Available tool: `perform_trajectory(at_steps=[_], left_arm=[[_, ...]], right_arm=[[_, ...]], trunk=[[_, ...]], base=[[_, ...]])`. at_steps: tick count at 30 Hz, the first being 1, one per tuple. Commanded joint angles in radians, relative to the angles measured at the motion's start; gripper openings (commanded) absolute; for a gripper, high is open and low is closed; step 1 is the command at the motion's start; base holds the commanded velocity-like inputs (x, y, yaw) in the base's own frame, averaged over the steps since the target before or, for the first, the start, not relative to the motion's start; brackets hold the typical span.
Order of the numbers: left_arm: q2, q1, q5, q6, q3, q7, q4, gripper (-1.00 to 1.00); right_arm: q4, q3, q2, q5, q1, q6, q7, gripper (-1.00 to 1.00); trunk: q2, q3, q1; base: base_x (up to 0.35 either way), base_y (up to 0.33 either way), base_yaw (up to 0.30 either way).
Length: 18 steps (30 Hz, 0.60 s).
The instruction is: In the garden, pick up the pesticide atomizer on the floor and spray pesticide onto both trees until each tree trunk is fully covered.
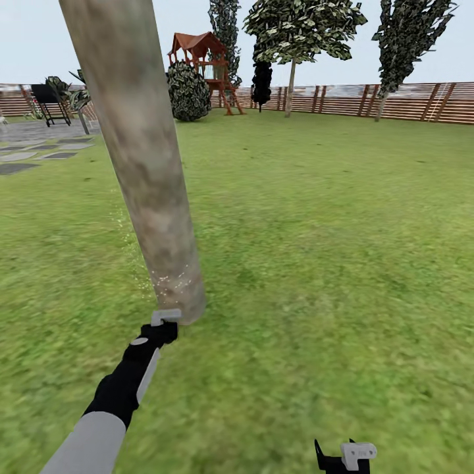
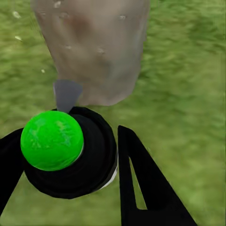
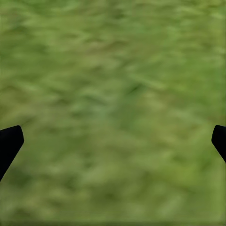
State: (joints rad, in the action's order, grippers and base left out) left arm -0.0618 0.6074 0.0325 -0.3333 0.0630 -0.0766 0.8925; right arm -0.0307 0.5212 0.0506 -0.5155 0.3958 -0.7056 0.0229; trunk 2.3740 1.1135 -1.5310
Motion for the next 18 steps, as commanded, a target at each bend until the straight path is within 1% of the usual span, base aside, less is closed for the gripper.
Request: perform_trajectory(at_steps=[1, 2, 3, 5, 9, 10, 11, 12, 14, 15, 16, 17, 18], left_arm=[[0.036, 0.0, -0.008, -0.001, 0.001, 0.0, 0.0, -1.0], [0.05, 0.0, -0.009, 0.0, 0.002, 0.0, 0.0, -1.0], [0.058, 0.001, -0.009, 0.0, 0.009, 0.001, 0.001, -1.0], [0.061, 0.0, -0.01, -0.001, 0.018, 0.006, 0.014, -1.0], [0.047, 0.0, -0.012, -0.021, 0.017, 0.009, 0.119, -1.0], [0.037, 0.0, -0.012, -0.045, 0.016, 0.01, 0.153, -1.0], [0.008, 0.001, -0.011, -0.112, 0.009, 0.012, 0.221, -1.0], [-0.001, 0.0, -0.012, -0.138, -0.001, 0.014, 0.262, -1.0], [0.001, -0.001, -0.012, -0.152, -0.008, 0.015, 0.286, -1.0], [0.008, 0.0, -0.01, -0.156, -0.005, 0.015, 0.293, -1.0], [0.027, 0.0, -0.009, -0.158, 0.003, 0.016, 0.296, -1.0], [0.056, -0.001, -0.011, -0.159, 0.01, 0.017, 0.298, -1.0], [0.076, -0.003, -0.012, -0.159, 0.013, 0.021, 0.298, -1.0]], right_arm=[[0.0, 0.0, 0.0, 0.0, 0.0, 0.0, 0.0, 1.0], [0.0, 0.0, 0.0, 0.0, 0.0, 0.0, 0.0, 1.0], [0.0, 0.0, 0.0, 0.0, 0.0, 0.0, 0.0, 1.0], [0.0, 0.0, 0.0, 0.0, 0.0, 0.0, 0.0, 1.0], [0.0, 0.0, 0.0, 0.0, 0.0, 0.001, 0.0, 1.0], [0.0, -0.001, 0.0, 0.0, 0.0, 0.001, 0.0, 1.0], [0.0, -0.001, 0.0, 0.0, 0.0, 0.001, 0.0, 1.0], [0.0, -0.001, 0.0, 0.0, 0.0, 0.001, 0.0, 1.0], [0.001, -0.001, 0.0, 0.0, 0.0, 0.002, 0.0, 1.0], [0.001, -0.001, 0.0, 0.0, 0.0, 0.002, 0.0, 1.0], [0.0, 0.0, 0.0, 0.0, 0.0, 0.002, 0.0, 1.0], [0.001, -0.001, 0.0, 0.0, 0.0, 0.002, 0.0, 1.0], [0.001, -0.001, 0.0, 0.0, 0.0, 0.002, 0.0, 1.0]], trunk=[[0.0, 0.0, 0.0], [0.0, 0.0, 0.0], [0.0, 0.0, 0.0], [0.0, 0.0, 0.0], [0.0, 0.0, 0.0], [0.0, 0.0, 0.0], [0.0, 0.0, 0.0], [0.0, 0.0, 0.0], [0.0, 0.0, 0.0], [0.0, 0.0, 0.0], [0.0, 0.0, 0.0], [0.0, 0.0, 0.0], [0.0, 0.0, 0.0]], base=[[0.0, 0.0, 0.0], [0.0, 0.0, 0.0], [0.0, 0.0, 0.0], [0.0, 0.0, 0.0], [0.0, 0.0, 0.0], [0.0, 0.0, 0.0], [0.0, 0.0, 0.0], [0.0, 0.0, 0.0], [0.0, 0.0, 0.0], [0.0, 0.0, 0.0], [0.0, 0.0, 0.0], [0.0, 0.0, 0.0], [0.0, 0.0, 0.0]])
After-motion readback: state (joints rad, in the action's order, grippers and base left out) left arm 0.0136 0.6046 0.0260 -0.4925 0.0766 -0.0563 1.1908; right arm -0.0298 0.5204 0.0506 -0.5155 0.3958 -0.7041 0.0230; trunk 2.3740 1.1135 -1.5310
